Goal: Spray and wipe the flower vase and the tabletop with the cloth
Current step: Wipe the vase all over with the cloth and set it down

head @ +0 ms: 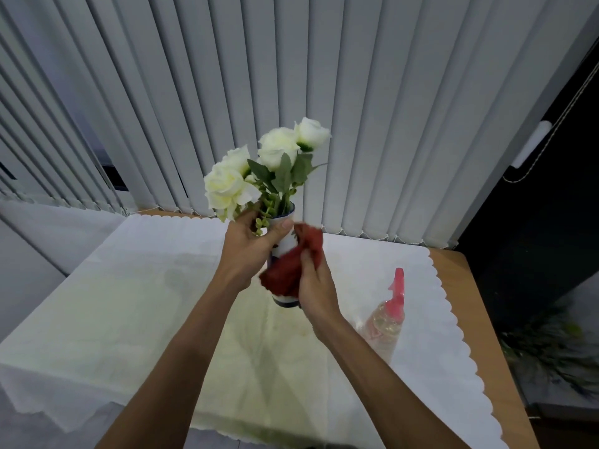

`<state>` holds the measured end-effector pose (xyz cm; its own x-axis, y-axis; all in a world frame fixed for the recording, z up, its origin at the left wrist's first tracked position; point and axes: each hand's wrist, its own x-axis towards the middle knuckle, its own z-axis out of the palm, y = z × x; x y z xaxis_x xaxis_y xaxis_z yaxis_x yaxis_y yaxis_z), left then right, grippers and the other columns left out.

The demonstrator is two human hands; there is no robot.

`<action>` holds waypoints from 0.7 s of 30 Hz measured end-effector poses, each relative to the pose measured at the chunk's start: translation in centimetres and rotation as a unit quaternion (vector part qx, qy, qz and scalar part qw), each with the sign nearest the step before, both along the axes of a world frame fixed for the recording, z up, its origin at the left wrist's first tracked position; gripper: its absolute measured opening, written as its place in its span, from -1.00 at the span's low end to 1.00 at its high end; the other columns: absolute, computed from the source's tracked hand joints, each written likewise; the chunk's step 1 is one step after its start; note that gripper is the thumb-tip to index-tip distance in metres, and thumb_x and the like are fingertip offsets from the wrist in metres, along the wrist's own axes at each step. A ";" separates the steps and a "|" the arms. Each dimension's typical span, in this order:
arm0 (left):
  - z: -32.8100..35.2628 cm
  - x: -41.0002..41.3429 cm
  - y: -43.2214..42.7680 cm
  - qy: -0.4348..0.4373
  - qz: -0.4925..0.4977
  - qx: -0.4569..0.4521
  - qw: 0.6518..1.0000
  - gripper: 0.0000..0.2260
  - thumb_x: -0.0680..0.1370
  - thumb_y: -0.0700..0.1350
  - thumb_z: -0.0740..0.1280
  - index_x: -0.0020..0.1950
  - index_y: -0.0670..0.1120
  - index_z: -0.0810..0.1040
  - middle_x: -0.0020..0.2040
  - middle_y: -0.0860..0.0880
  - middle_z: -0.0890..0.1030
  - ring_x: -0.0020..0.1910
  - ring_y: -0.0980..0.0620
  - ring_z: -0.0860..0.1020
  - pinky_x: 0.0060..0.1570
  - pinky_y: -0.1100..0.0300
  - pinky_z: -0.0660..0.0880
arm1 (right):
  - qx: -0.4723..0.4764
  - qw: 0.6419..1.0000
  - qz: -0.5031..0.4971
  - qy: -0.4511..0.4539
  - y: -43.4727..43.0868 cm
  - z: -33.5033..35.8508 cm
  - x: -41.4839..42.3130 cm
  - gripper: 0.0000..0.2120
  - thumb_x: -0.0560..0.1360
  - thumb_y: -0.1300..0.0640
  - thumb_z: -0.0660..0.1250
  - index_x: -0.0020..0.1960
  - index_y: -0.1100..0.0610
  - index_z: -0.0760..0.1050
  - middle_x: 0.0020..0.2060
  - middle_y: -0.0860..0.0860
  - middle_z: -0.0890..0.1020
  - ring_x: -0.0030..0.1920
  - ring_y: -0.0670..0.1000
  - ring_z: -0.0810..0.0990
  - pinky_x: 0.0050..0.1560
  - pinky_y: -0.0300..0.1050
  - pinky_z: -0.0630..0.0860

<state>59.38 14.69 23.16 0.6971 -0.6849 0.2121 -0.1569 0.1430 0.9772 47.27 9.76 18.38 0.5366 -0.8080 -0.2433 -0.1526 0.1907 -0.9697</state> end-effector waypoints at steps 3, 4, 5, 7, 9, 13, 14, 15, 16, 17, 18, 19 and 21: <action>0.6 0.7 0.1 0.039 -0.006 -0.010 0.999 -0.66 0.46 -0.15 0.54 0.22 -0.04 0.62 0.15 -0.03 0.67 0.19 -0.10 0.63 0.18 -0.08 0.62 | 0.068 0.993 0.010 0.095 -0.1 -1.0 -1.4 -0.62 0.70 -0.05 0.01 0.33 0.02 0.51 -0.12 0.07 0.70 -0.37 0.02 0.57 -0.59 -0.29 0.23; 0.8 0.7 0.1 0.040 -0.011 -0.011 0.999 -0.66 0.47 -0.16 0.52 0.23 -0.03 0.61 0.15 -0.01 0.67 0.18 -0.07 0.63 0.17 -0.05 0.62 | 0.078 0.992 0.017 0.096 -0.3 -0.6 -1.4 -0.64 0.70 -0.04 0.03 0.30 0.03 0.52 -0.08 0.06 0.71 -0.34 0.06 0.62 -0.61 -0.31 0.24; 1.0 0.6 0.2 0.034 -0.018 -0.011 0.999 -0.64 0.47 -0.15 0.52 0.25 -0.05 0.61 0.14 0.01 0.68 0.16 -0.02 0.64 0.16 -0.01 0.63 | 0.074 0.994 0.020 0.080 -0.5 0.2 -1.0 -0.68 0.70 -0.03 0.05 0.27 -0.01 0.52 -0.01 0.02 0.71 -0.25 0.06 0.67 -0.57 -0.31 0.31; 1.0 0.2 0.1 0.006 -0.029 -0.002 1.000 -0.61 0.47 -0.14 0.52 0.29 -0.11 0.60 0.13 0.04 0.69 0.12 0.07 0.65 0.15 0.08 0.63 | 0.032 0.999 0.010 0.024 -1.0 1.9 -0.2 -0.77 0.71 -0.03 0.09 0.23 -0.17 0.50 0.07 -0.10 0.67 -0.04 -0.08 0.65 -0.24 -0.25 0.51; 1.0 0.0 -0.1 -0.009 -0.034 -0.001 0.999 -0.61 0.45 -0.12 0.54 0.26 -0.10 0.62 0.13 0.03 0.71 0.13 0.08 0.66 0.16 0.10 0.62 | 0.008 1.000 0.015 -0.023 -1.1 2.8 0.3 -0.79 0.72 -0.05 0.12 0.25 -0.27 0.46 0.07 -0.21 0.63 0.05 -0.21 0.59 0.02 -0.21 0.51; 1.7 1.1 0.1 0.073 -0.049 -0.049 0.995 -0.63 0.39 -0.11 0.55 0.18 -0.04 0.64 0.20 -0.13 0.68 0.23 -0.16 0.63 0.22 -0.11 0.58 | 0.100 0.994 -0.047 0.002 -0.7 1.2 -0.8 -0.75 0.69 -0.01 0.15 0.23 -0.04 0.56 -0.17 -0.07 0.68 -0.28 -0.06 0.61 -0.47 -0.27 0.50; 1.9 1.4 0.2 0.089 -0.061 -0.056 0.993 -0.62 0.41 -0.12 0.55 0.21 -0.08 0.63 0.23 -0.16 0.67 0.24 -0.20 0.62 0.24 -0.12 0.57 | 0.168 0.984 -0.059 -0.014 -0.7 0.9 -1.1 -0.76 0.64 0.06 0.20 0.19 0.08 0.58 -0.28 0.01 0.68 -0.36 0.05 0.62 -0.47 -0.19 0.56; 2.1 1.6 0.3 0.102 -0.076 -0.066 0.990 -0.61 0.44 -0.14 0.53 0.25 -0.12 0.61 0.24 -0.18 0.66 0.25 -0.22 0.61 0.25 -0.12 0.56 | 0.216 0.974 -0.064 -0.028 -0.4 1.0 -1.4 -0.78 0.61 0.14 0.22 0.14 0.18 0.57 -0.33 0.09 0.69 -0.39 0.16 0.66 -0.41 -0.04 0.65; 2.1 1.7 0.3 0.110 -0.086 -0.076 0.987 -0.61 0.47 -0.15 0.50 0.28 -0.15 0.59 0.24 -0.19 0.66 0.25 -0.22 0.62 0.26 -0.11 0.56 | 0.235 0.969 -0.064 -0.043 -0.2 1.4 -1.5 -0.79 0.61 0.19 0.22 0.14 0.25 0.56 -0.34 0.15 0.71 -0.40 0.20 0.69 -0.39 0.02 0.67; 2.1 1.7 0.3 0.109 -0.085 -0.078 0.987 -0.63 0.50 -0.14 0.48 0.29 -0.15 0.59 0.22 -0.17 0.68 0.23 -0.19 0.63 0.25 -0.09 0.56 | 0.226 0.972 -0.058 -0.040 -0.2 1.4 -1.3 -0.77 0.64 0.19 0.20 0.16 0.29 0.55 -0.31 0.19 0.72 -0.41 0.19 0.69 -0.43 -0.04 0.64; 2.2 1.5 0.3 0.106 -0.071 -0.071 0.989 -0.66 0.53 -0.11 0.46 0.28 -0.14 0.59 0.19 -0.13 0.70 0.20 -0.15 0.65 0.22 -0.06 0.58 | 0.215 0.974 -0.068 -0.030 -0.1 1.5 -0.9 -0.75 0.67 0.15 0.18 0.17 0.28 0.55 -0.27 0.19 0.72 -0.41 0.16 0.68 -0.46 -0.12 0.59; 2.3 1.2 0.3 0.094 -0.045 -0.052 0.993 -0.68 0.54 -0.07 0.44 0.28 -0.11 0.59 0.15 -0.08 0.71 0.16 -0.09 0.67 0.19 -0.03 0.60 | 0.193 0.978 -0.081 -0.021 0.1 1.4 -0.6 -0.75 0.70 0.11 0.17 0.14 0.23 0.56 -0.19 0.18 0.72 -0.35 0.14 0.68 -0.47 -0.15 0.55; 2.6 1.2 0.1 0.032 0.016 0.005 0.999 -0.65 0.53 0.05 0.44 0.27 -0.05 0.60 0.11 0.01 0.72 0.10 0.03 0.69 0.15 0.03 0.64 | 0.183 0.978 -0.099 -0.023 0.6 1.1 0.0 -0.79 0.71 0.08 0.18 0.11 0.14 0.56 -0.03 0.15 0.72 -0.12 0.18 0.72 -0.40 -0.11 0.61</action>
